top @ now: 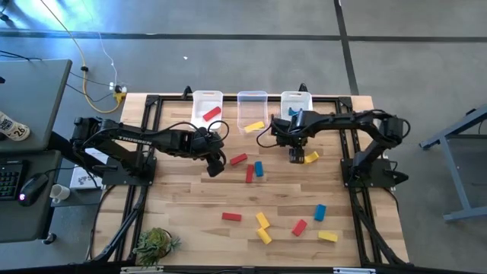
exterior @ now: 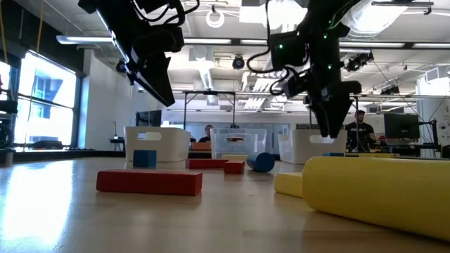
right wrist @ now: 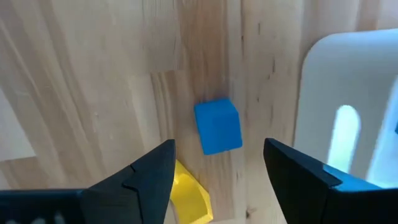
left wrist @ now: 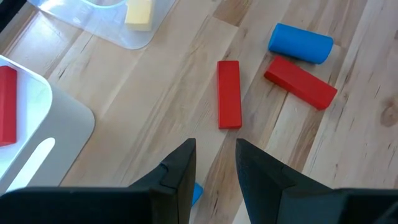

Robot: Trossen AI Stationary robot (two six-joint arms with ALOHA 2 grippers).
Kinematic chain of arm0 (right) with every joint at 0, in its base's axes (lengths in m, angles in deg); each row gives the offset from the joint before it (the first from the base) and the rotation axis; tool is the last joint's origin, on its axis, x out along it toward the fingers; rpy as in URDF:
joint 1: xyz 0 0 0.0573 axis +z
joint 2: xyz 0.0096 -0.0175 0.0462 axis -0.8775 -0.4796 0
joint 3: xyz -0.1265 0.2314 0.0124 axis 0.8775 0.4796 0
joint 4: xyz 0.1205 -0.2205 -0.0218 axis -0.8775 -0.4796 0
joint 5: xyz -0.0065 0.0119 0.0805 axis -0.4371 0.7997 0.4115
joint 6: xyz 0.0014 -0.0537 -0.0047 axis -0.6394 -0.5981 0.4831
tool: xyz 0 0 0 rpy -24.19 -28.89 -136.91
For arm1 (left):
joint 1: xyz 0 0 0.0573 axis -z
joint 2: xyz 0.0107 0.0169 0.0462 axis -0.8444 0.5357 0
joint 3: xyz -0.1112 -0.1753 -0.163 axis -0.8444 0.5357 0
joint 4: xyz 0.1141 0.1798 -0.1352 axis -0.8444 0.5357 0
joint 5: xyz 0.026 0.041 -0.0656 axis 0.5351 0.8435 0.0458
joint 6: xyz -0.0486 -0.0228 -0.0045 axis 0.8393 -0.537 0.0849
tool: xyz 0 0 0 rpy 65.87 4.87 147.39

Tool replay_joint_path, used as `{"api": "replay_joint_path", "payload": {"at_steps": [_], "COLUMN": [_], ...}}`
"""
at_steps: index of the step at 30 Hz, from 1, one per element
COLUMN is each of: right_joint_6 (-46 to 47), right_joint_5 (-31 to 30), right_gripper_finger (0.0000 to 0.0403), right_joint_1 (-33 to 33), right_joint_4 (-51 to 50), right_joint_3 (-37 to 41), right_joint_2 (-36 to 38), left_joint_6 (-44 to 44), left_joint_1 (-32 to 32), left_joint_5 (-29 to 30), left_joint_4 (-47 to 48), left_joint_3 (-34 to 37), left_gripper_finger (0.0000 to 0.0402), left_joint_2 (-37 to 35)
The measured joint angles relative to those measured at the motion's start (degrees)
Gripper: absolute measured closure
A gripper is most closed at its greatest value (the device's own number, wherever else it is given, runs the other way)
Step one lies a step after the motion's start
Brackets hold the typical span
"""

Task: Sort & place blocks by color
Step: Put the blue block into the right white bin

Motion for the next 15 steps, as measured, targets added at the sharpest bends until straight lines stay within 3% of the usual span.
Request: {"api": "replay_joint_path", "payload": {"at_steps": [15], "right_joint_6": [-1.08], "right_joint_5": [-2.91], "right_gripper_finger": [0.0171], "right_joint_1": [0.00], "right_joint_4": [1.31], "right_joint_3": [0.02], "right_joint_2": [-8.19], "left_joint_6": [0.00], "left_joint_1": [-0.02], "left_joint_5": [-0.15], "left_joint_4": [0.00], "left_joint_3": [0.00], "left_gripper_finger": [0.0300], "left_joint_2": [0.00]}}
